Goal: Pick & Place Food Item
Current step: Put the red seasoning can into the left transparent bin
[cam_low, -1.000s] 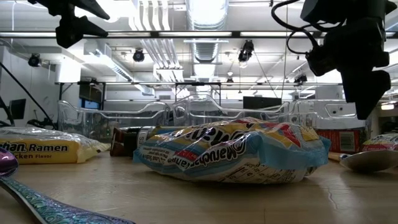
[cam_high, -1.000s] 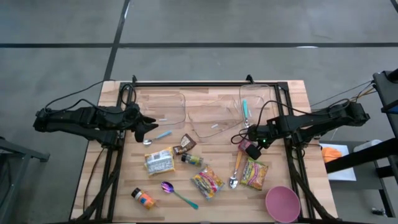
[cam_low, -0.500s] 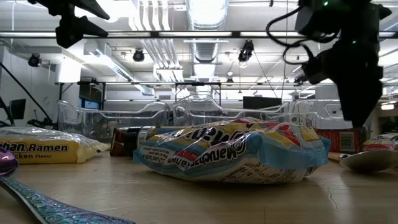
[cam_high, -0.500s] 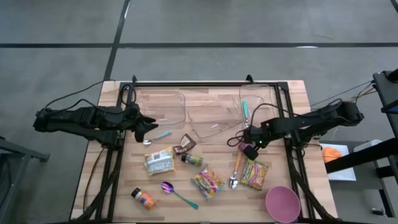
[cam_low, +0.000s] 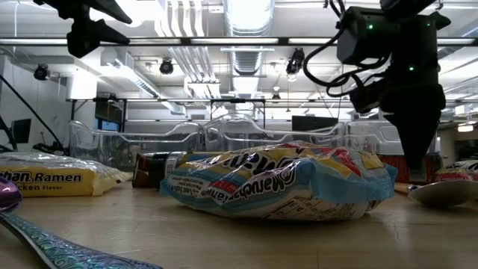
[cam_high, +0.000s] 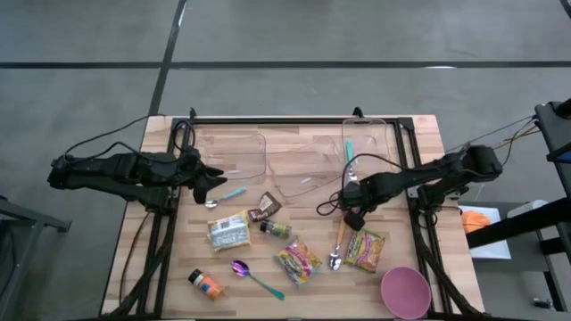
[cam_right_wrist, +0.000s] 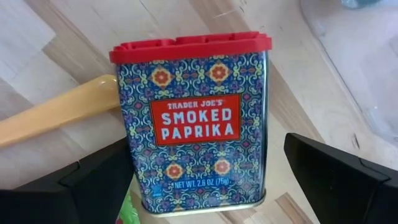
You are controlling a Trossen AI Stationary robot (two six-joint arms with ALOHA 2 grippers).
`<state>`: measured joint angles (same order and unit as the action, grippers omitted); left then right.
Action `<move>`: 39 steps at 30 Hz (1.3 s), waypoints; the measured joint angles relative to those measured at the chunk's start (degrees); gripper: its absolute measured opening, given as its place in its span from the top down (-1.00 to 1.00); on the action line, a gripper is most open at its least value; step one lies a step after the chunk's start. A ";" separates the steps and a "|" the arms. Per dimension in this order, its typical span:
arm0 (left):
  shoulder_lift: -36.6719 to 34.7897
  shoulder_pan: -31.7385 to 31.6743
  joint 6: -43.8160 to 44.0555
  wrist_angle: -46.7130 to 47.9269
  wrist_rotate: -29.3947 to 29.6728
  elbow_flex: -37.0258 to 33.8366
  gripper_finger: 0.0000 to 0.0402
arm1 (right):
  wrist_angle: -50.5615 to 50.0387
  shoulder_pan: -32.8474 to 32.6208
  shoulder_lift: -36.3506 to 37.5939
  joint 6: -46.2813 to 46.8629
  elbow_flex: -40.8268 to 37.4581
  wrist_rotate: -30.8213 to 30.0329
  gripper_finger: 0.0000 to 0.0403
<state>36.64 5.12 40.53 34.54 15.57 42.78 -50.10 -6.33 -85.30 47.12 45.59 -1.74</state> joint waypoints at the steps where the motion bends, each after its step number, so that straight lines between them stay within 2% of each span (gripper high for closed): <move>1: 0.00 0.00 0.00 0.00 0.00 0.00 0.04 | -0.02 -0.26 -0.06 0.01 0.19 -0.09 -0.97; 5: 0.00 -0.01 0.00 0.00 0.00 0.00 0.04 | -0.08 -1.59 0.09 0.57 0.87 -0.01 -0.81; 10: 0.00 -0.01 0.00 -0.02 0.00 0.00 0.04 | -0.13 -3.46 0.17 1.90 0.93 -0.02 -0.40; 18: -0.02 -0.01 0.00 -0.22 -0.17 0.00 0.04 | -0.57 -6.06 0.20 5.19 0.95 -0.57 -0.39; 31: -0.01 -0.01 0.00 -0.52 -0.20 0.00 0.04 | -2.17 -6.79 0.44 3.80 4.20 -1.16 -0.39; 39: 0.00 -0.01 1.06 -0.51 -0.24 0.02 0.04 | -10.27 -6.98 0.49 1.24 9.91 -4.49 -0.39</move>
<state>36.64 5.10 41.59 34.04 15.34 42.81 -60.38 -13.31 -84.82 48.36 55.50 -6.23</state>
